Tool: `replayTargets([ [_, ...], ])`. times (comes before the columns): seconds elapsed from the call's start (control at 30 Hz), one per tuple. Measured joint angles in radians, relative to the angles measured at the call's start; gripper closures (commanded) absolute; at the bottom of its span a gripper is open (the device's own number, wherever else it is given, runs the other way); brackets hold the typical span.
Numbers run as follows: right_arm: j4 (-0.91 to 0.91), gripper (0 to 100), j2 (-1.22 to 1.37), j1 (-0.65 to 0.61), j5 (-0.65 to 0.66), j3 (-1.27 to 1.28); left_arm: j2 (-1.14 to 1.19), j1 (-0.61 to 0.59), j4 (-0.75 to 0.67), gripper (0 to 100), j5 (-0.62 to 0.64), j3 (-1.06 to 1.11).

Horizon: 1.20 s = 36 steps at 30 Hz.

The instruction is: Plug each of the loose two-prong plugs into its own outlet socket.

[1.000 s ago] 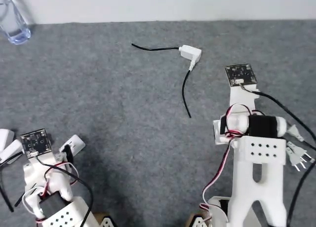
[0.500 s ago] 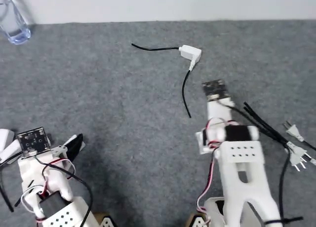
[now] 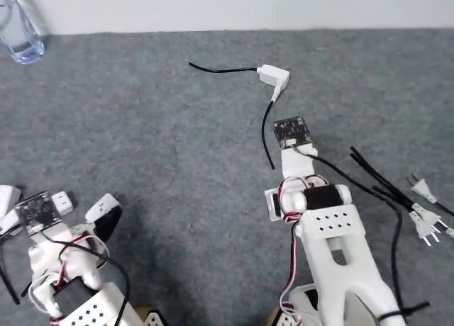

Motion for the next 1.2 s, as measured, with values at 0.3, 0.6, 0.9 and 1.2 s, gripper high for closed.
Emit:
replayTargets([
  [0.3, -0.135, 63.4, 0.0, -0.003, 0.041, 0.104, 0.0, 0.087, 0.035, 47, -0.203, -0.095],
  [0.6, -0.167, 63.4, 0.0, 0.0, 0.048, 0.112, 0.0, 0.201, 0.226, 47, -0.365, -0.44],
  [0.9, -0.167, 63.4, 0.0, -0.002, 0.048, 0.115, 0.0, 0.21, 0.275, 47, -0.755, -0.445],
  [1.2, -0.238, 63.4, 0.0, -0.023, 0.1, 0.16, 0.212, 0.212, 0.163, 47, -0.829, -0.638],
])
